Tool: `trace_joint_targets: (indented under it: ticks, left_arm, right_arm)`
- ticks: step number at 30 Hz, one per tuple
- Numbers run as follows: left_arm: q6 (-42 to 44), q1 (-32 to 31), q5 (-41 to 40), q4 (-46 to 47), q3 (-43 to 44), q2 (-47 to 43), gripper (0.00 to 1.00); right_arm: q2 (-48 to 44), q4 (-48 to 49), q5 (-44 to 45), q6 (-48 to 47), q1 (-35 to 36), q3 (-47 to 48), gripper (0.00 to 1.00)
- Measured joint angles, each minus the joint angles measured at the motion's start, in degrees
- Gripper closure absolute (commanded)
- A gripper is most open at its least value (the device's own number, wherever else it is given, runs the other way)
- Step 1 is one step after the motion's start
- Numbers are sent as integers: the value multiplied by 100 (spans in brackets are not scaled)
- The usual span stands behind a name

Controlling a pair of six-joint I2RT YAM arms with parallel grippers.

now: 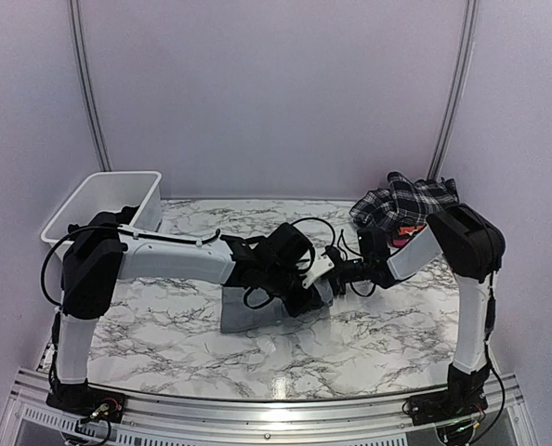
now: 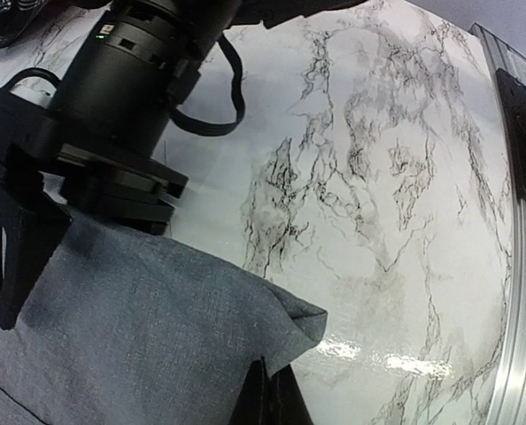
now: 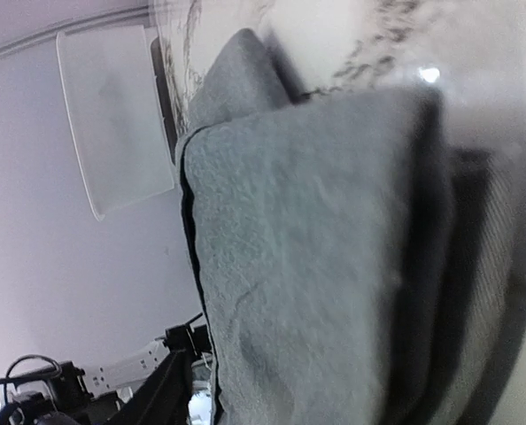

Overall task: Fold and stack the mixed laundry pile
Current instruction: Pass from the left arm to the right, then turn over the square-folded shirt at the center of the board.

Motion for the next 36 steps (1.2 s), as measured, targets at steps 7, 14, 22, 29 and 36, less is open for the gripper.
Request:
trace_joint_targets:
  ticks: [7, 14, 22, 29, 36]
  left_arm:
    - [-24, -22, -70, 33, -90, -37, 63]
    - [-699, 234, -223, 63, -317, -680, 1]
    - [-1845, 1486, -402, 142, -752, -1622, 1]
    - [-2483, 1987, -413, 96, -1040, -1665, 1]
    - [-2743, 2103, -389, 74, -1235, -1665, 1]
  right_arm:
    - [238, -151, 153, -57, 4, 243, 100]
    - [-179, -1943, 505, -1353, -15, 595, 100]
    - [-1294, -4776, 1338, -3589, -367, 1325, 100]
    - [-2059, -7064, 3230, -5178, -560, 2553, 100]
    - [-2374, -8585, 5530, -6039, -474, 4238, 100]
